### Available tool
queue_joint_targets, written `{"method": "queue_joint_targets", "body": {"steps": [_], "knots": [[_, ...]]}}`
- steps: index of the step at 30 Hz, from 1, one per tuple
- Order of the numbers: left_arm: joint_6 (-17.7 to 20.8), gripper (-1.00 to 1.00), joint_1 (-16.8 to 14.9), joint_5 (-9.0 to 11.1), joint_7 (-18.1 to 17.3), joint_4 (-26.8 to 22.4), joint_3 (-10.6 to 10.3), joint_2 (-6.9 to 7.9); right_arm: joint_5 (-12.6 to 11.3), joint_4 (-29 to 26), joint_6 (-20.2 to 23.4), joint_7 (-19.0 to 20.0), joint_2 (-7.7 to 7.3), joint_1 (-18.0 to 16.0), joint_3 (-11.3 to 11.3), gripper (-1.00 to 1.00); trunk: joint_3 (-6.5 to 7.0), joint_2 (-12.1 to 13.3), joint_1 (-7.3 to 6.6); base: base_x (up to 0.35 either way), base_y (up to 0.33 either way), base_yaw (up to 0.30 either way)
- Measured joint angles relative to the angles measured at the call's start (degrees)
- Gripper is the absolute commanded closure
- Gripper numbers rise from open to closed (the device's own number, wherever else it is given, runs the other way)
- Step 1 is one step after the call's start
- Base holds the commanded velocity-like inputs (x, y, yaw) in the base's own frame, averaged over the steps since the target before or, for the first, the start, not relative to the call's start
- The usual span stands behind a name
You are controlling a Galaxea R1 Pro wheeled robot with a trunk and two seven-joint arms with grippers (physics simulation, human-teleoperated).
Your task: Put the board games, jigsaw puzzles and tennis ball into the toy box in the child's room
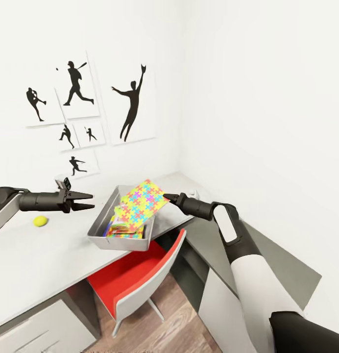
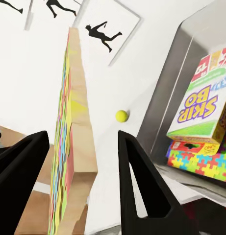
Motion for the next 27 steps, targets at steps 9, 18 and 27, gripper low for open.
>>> {"method": "queue_joint_targets", "body": {"steps": [9, 18, 27], "knots": [[0.0, -1.0, 0.0, 0.0, 0.0, 0.0, -0.2, 0.0, -0.2, 0.1, 0.5, -4.8, 0.0, -1.2, 0.2, 1.0, -0.15, 0.0, 0.0, 0.0, 0.0, 0.276], [0.0, -1.0, 0.1, -0.2, -0.1, 0.0, -0.4, 0.07, -0.6, 8.2, 4.6, -9.4, 0.0, -11.3, 0.4, 1.0, -0.48, 0.0, 0.0, 0.0, 0.0, 0.11], [0.0, -1.0, 0.1, 0.0, -0.1, 0.0, -0.3, 0.08, -0.4, 24.5, 9.7, -9.6, 0.01, -26.0, -0.4, 1.0, -0.49, 0.0, 0.0, 0.002, 0.0, 0.003]]}}
